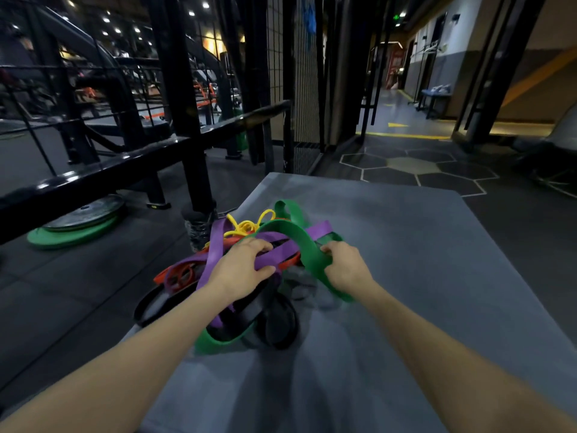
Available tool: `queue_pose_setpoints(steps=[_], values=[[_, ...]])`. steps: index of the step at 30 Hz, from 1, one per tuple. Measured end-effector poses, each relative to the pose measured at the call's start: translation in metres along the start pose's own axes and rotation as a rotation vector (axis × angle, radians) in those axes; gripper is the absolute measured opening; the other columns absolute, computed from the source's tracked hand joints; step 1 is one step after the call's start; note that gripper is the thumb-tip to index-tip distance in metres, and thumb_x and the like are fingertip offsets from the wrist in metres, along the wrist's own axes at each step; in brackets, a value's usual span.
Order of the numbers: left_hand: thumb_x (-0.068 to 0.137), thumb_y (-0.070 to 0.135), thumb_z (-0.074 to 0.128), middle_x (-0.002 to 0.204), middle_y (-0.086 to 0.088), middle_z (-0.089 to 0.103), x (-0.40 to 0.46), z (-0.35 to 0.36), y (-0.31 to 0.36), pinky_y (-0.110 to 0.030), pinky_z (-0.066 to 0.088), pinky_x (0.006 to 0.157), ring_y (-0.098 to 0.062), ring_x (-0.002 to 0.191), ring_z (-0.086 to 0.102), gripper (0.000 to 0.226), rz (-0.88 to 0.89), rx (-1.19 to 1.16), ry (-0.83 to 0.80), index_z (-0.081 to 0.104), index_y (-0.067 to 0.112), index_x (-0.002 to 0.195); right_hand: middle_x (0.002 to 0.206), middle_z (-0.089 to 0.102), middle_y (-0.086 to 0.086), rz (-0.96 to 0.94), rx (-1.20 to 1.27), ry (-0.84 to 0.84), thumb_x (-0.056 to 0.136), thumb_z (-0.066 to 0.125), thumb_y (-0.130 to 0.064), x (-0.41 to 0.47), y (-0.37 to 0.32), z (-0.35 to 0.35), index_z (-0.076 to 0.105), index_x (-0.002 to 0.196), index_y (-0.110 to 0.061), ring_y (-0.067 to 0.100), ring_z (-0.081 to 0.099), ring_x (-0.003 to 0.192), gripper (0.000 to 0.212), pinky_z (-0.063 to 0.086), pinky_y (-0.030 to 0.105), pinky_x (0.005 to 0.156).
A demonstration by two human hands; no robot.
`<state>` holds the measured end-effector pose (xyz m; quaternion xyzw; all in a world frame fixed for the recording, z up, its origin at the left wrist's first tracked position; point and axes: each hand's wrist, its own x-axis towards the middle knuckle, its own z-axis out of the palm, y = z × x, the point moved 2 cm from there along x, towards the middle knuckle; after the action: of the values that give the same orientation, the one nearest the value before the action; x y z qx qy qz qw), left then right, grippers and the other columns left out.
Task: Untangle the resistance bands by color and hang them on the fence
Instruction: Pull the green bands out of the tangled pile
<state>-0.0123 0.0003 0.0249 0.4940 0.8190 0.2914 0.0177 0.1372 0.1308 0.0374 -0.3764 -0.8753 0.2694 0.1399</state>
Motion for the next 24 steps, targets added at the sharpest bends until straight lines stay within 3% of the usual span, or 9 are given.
queue_pose_setpoints(steps=[5,9,12,14,18,20,22,24], values=[[0.077,0.02,0.073,0.112,-0.001,0.056,0.009,-0.015,0.017,-0.025,0.039,0.096,-0.018,0.111,0.053,0.048,0.053,-0.09,0.113,0.056,0.014,0.122,0.116,0.064,0.013,-0.222,0.038,0.172,0.073,0.049,0.013,-0.005,-0.018,-0.064,0.065,0.113,-0.007,0.027,0.055,0.112,0.047,0.039,0.026,0.092],[0.068,0.024,0.081,0.1,0.002,0.047,0.014,-0.037,0.05,-0.031,0.044,0.083,-0.017,0.093,0.05,0.047,0.1,-0.173,0.33,0.054,0.012,0.104,0.114,0.06,0.008,-0.382,0.07,0.268,0.074,0.05,0.015,-0.015,-0.042,-0.109,0.064,0.113,-0.01,0.021,0.051,0.109,0.048,0.035,0.021,0.086],[0.061,0.027,0.086,0.1,0.001,0.042,0.019,-0.056,0.074,-0.015,0.033,0.074,-0.013,0.09,0.045,0.059,0.125,-0.26,0.42,0.048,0.009,0.103,0.114,0.057,0.003,-0.438,0.187,0.277,0.082,0.051,0.013,-0.027,-0.06,-0.13,0.061,0.117,-0.011,0.013,0.049,0.107,0.044,0.037,0.02,0.089],[0.059,0.028,0.086,0.107,0.002,0.039,0.021,-0.066,0.087,-0.012,0.031,0.077,-0.012,0.095,0.043,0.069,0.128,-0.323,0.425,0.045,0.009,0.112,0.115,0.057,0.0,-0.479,0.26,0.263,0.086,0.053,0.008,-0.035,-0.071,-0.14,0.059,0.12,-0.013,0.011,0.05,0.106,0.041,0.04,0.02,0.09],[0.054,0.03,0.088,0.119,0.002,0.026,0.023,-0.081,0.101,-0.027,0.041,0.095,-0.018,0.112,0.045,0.09,0.159,-0.451,0.553,0.038,0.012,0.126,0.111,0.058,-0.002,-0.57,0.306,0.272,0.087,0.054,0.006,-0.049,-0.085,-0.154,0.06,0.118,-0.016,0.007,0.052,0.101,0.038,0.04,0.001,0.077],[0.054,0.033,0.089,0.125,0.003,0.033,0.027,-0.084,0.102,-0.029,0.039,0.099,-0.015,0.117,0.044,0.093,0.156,-0.48,0.476,0.037,0.017,0.13,0.108,0.058,-0.003,-0.609,0.31,0.275,0.086,0.054,0.007,-0.052,-0.088,-0.159,0.06,0.116,-0.016,0.007,0.052,0.1,0.038,0.039,-0.002,0.077],[0.059,0.033,0.085,0.12,0.005,0.051,0.031,-0.082,0.104,-0.028,0.042,0.095,-0.013,0.114,0.051,0.079,0.122,-0.492,0.272,0.041,0.022,0.124,0.108,0.059,-0.004,-0.63,0.317,0.277,0.086,0.054,0.007,-0.054,-0.092,-0.162,0.061,0.115,-0.017,0.007,0.053,0.101,0.038,0.039,-0.001,0.08],[0.065,0.032,0.08,0.111,0.003,0.062,0.03,-0.078,0.107,-0.029,0.045,0.09,-0.017,0.107,0.058,0.064,0.08,-0.501,0.216,0.045,0.023,0.118,0.109,0.061,-0.002,-0.632,0.352,0.277,0.085,0.055,0.007,-0.054,-0.095,-0.164,0.061,0.114,-0.018,0.008,0.056,0.102,0.039,0.042,0.005,0.083]])
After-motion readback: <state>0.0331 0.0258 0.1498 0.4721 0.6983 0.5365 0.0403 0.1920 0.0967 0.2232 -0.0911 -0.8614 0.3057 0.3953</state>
